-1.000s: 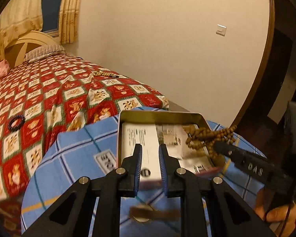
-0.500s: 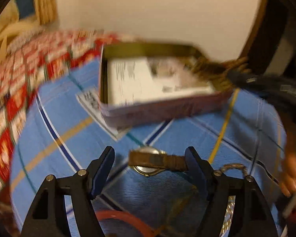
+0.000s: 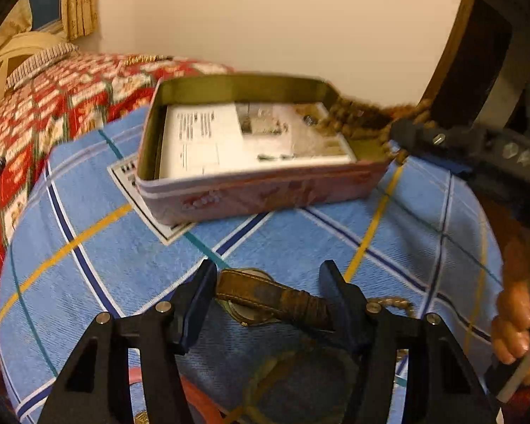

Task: Organize jewelry
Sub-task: 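Lower the wooden beads into the pink tin with the right tool while the left tool drops the watch in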

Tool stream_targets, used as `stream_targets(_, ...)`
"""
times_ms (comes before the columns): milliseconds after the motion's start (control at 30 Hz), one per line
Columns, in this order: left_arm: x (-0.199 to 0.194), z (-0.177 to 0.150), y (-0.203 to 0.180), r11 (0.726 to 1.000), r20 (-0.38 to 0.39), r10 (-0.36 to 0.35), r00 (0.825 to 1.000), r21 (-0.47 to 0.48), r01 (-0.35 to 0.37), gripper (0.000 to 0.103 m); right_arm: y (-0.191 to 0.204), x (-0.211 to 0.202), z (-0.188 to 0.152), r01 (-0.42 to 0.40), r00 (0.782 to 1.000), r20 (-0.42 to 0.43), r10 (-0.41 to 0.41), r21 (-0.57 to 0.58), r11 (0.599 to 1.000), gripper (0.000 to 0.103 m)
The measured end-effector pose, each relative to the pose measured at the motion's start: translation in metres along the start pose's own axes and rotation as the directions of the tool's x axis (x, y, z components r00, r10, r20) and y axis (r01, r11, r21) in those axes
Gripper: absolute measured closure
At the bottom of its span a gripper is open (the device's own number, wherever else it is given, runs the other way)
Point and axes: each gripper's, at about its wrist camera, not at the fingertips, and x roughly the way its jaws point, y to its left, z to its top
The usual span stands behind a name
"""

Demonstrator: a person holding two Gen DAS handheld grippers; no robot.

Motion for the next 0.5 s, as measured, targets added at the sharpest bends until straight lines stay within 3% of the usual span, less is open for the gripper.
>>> stream_targets(267,-0.042,0.043,-0.013,0.997,0.15,-0.036,0.988,0.078,0.025,0.042,-0.002,-0.004,0.006,0.008,1.0,0.022,-0.008,0.0,1.0,0.077)
stream_targets(400,-0.027,0.077,-0.006,0.993,0.187,-0.043,0.981,0.112,0.022,0.042,0.001,0.006,0.019,0.024,0.999,0.03,-0.024,-0.015,1.0,0.077)
stream_targets(500,-0.001,0.092,0.004,0.995,0.159,-0.052,0.986,0.097,0.037,0.042,0.001,0.023,0.025,0.031,1.0,0.001,-0.031,-0.025,0.999,0.077)
